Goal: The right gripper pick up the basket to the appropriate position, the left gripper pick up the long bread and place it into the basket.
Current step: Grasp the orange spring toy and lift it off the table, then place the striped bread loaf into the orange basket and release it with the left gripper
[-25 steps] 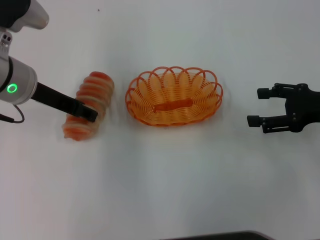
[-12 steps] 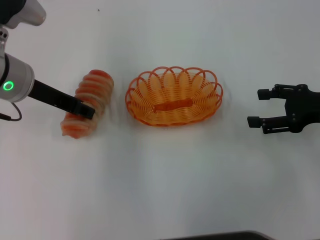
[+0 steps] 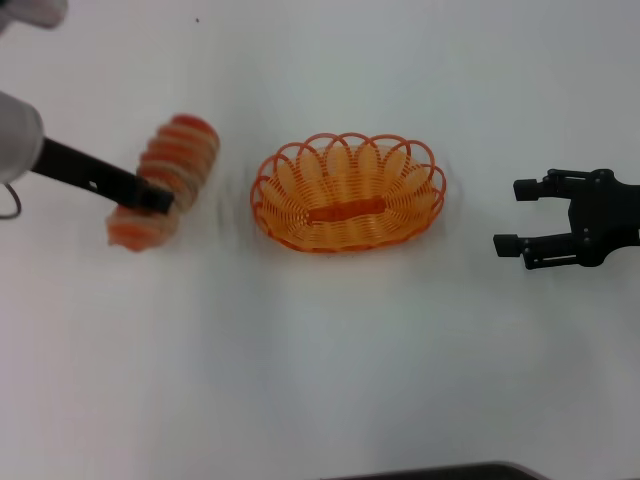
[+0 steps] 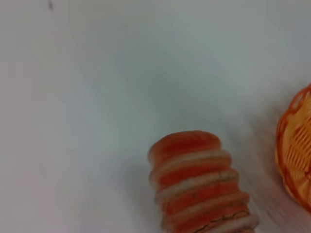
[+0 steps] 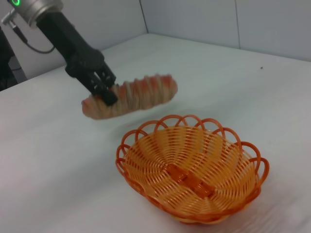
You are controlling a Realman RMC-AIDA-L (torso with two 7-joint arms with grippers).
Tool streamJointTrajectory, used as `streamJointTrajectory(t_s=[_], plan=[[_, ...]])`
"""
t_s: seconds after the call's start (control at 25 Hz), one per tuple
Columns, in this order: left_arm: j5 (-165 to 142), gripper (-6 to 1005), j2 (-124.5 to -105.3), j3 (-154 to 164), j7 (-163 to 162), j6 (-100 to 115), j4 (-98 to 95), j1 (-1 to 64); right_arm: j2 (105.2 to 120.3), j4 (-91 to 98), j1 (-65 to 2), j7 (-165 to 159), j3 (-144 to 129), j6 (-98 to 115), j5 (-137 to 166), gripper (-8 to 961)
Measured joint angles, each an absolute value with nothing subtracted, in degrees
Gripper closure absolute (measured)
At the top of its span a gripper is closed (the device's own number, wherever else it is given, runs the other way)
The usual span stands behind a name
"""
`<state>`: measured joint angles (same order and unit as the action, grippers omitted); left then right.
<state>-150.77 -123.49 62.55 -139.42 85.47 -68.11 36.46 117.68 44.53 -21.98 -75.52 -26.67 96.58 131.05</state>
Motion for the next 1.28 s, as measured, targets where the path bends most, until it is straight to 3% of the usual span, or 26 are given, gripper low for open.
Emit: streamJointTrajectory(t_s=[0.36,0.6,1.28], plan=[[-137.6,653,-121.85,51.2,-107.6,101.1,-72.6,39.7,117.68,44.6,-22.0,-75.6,-27.0,96.9,131.1,27],[-136.3,671,-123.67,58.4,-98.4,100.0,-73.9,41.2,117.7,44.6,-22.3,-76.8,-27.4,97.1,131.5,27],[-136.1,673,-124.39,82.4,-102.3,77.6,-64.3,42.4,117.76,44.6,-22.5,-77.3,-28.3,97.1,131.6,29]])
